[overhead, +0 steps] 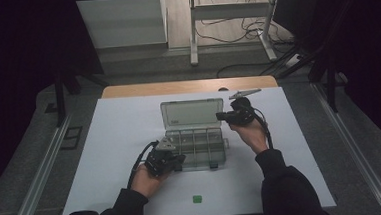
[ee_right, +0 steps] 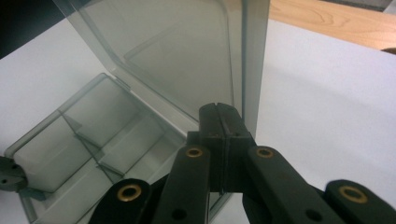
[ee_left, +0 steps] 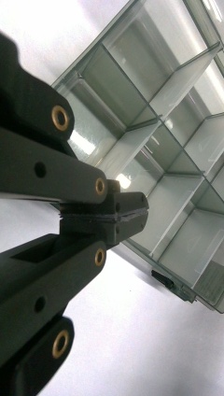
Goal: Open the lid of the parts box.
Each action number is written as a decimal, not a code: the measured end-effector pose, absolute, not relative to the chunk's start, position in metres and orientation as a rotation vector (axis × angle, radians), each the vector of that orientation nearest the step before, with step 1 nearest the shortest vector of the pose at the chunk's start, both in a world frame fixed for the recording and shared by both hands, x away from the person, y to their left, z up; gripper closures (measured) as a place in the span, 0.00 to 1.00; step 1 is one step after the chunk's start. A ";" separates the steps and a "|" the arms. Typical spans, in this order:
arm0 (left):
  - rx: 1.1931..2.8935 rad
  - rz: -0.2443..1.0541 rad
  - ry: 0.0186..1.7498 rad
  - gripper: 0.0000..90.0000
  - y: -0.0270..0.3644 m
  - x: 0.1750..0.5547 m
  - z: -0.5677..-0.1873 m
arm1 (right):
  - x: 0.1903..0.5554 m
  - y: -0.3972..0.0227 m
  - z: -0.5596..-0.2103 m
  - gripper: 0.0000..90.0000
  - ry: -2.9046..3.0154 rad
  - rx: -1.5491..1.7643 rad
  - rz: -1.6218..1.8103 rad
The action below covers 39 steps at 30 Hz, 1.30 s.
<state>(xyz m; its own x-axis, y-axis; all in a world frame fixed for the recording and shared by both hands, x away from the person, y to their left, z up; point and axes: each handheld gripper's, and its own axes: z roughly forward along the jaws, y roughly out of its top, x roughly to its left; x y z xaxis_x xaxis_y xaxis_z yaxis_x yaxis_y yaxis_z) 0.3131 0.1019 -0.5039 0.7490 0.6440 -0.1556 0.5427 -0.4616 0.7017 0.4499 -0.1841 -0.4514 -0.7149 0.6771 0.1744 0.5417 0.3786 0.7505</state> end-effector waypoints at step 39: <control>2.136 0.179 0.863 0.95 0.103 0.307 -0.493 | 0.436 -0.181 -0.449 0.81 2.516 1.050 1.157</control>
